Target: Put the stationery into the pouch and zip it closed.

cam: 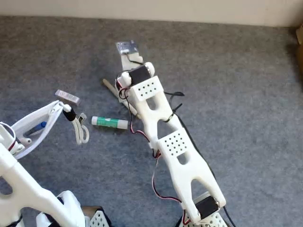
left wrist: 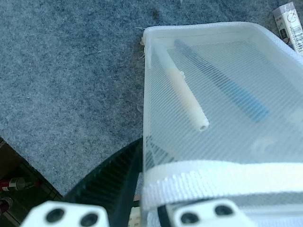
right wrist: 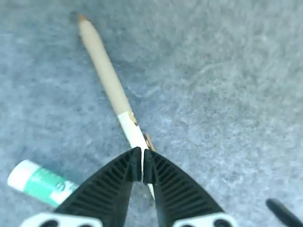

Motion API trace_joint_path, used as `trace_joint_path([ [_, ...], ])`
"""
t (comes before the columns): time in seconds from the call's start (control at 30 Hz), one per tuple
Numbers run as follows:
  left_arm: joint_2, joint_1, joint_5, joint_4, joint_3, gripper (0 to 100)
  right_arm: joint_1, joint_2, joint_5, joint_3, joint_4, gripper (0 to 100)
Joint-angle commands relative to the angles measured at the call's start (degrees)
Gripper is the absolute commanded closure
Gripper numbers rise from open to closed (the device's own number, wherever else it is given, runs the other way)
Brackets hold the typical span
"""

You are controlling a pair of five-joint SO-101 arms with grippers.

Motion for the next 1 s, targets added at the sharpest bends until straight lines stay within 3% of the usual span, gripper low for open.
trace_joint_path([
  [0.0,1.0,0.5,0.5,0.1,1.9,99,-1.3,-6.5,3.4,-5.4,0.8,98.0],
  [0.23,1.0,0.7,0.5,0.1,1.9,99,-5.1,-6.6,6.4,-5.1,0.7,97.4],
  [0.47,1.0,0.7,0.5,0.1,1.9,99,-6.2,-3.8,6.4,-5.2,0.6,82.1],
  [0.8,1.0,0.7,0.5,0.1,1.9,99,-4.9,5.1,6.6,-5.2,-7.4,82.1],
  [0.97,1.0,0.7,0.5,0.1,1.9,99,-4.2,7.8,10.8,-5.2,-7.1,86.2],
])
